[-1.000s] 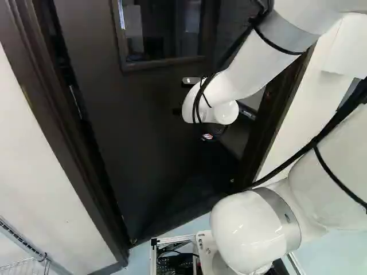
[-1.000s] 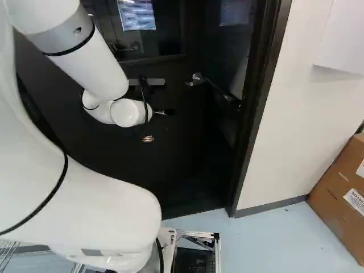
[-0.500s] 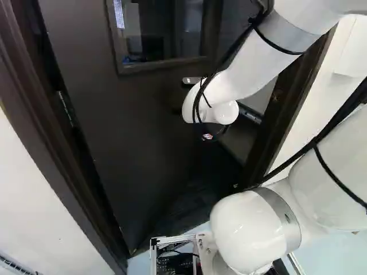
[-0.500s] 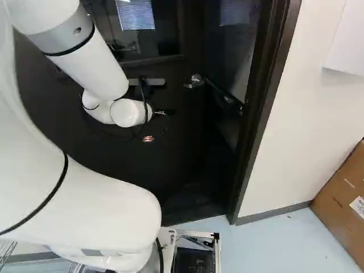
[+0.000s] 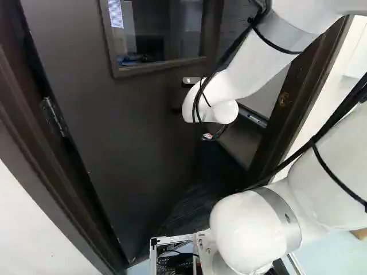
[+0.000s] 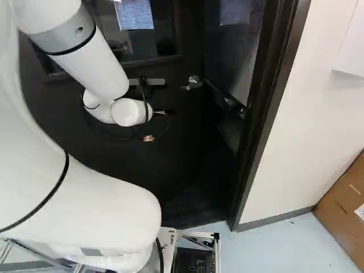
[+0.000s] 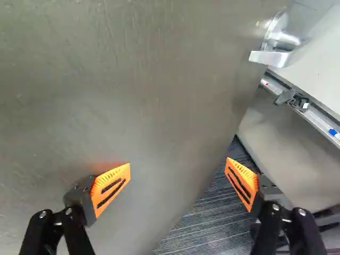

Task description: Open the door and move inside

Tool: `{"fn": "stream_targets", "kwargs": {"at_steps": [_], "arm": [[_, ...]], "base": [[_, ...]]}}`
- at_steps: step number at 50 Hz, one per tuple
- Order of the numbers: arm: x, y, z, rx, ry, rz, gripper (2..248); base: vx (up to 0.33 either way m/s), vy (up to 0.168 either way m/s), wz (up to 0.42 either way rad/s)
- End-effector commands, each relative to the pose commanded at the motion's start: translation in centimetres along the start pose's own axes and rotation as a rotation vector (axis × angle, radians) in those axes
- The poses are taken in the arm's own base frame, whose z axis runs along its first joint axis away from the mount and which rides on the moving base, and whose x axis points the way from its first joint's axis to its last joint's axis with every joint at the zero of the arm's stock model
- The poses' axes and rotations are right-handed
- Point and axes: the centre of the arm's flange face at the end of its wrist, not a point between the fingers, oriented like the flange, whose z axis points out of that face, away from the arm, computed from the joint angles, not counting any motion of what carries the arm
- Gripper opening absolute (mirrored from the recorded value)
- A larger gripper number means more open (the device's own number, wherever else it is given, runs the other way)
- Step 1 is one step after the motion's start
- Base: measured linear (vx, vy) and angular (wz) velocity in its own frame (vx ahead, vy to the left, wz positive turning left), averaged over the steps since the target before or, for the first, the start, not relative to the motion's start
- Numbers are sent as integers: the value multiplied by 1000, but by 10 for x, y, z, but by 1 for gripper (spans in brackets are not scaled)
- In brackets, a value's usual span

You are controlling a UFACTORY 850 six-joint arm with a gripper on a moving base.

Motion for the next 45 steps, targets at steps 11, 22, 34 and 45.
{"fn": "stream_targets", "kwargs": {"at_steps": [11,22,34,45], "arm": [[5,-2,8,2,-3,0,247],[15,-9,26,12,-9,1,247],[26,-20,46,29,-14,-1,247],[35,-32,64,46,-16,-3,247]], "base": [[0,0,0],[0,0,0],[0,0,0],[-2,0,0]]}}
